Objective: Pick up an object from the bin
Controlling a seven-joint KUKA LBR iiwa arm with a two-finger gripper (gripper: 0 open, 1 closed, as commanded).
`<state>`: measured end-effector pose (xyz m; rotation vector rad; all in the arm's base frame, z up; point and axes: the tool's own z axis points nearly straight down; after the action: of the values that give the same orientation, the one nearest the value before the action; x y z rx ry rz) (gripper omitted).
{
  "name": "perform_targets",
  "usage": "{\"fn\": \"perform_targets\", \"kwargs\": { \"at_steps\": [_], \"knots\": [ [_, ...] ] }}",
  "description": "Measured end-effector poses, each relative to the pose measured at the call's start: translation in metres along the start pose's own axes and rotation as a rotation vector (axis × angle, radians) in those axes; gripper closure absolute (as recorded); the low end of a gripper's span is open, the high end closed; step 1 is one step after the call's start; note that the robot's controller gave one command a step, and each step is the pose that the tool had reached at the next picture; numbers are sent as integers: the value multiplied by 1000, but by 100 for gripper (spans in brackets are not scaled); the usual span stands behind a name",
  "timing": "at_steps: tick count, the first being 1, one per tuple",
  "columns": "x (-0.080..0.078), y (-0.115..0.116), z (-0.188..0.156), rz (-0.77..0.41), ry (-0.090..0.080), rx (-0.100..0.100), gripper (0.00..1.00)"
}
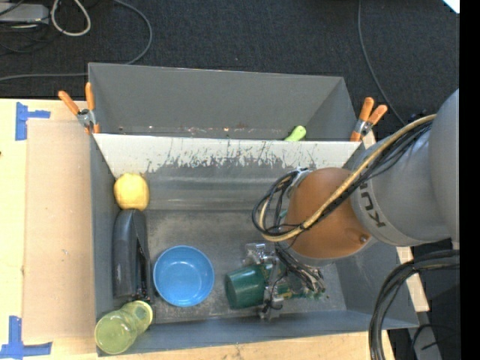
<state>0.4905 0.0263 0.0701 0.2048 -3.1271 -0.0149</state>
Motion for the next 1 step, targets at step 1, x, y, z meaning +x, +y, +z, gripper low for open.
{"fn": "perform_targets", "kwargs": {
  "at_steps": [1],
  "knots": [
    [1, -5, -1, 24, 2, 0, 0]
  ]
}}
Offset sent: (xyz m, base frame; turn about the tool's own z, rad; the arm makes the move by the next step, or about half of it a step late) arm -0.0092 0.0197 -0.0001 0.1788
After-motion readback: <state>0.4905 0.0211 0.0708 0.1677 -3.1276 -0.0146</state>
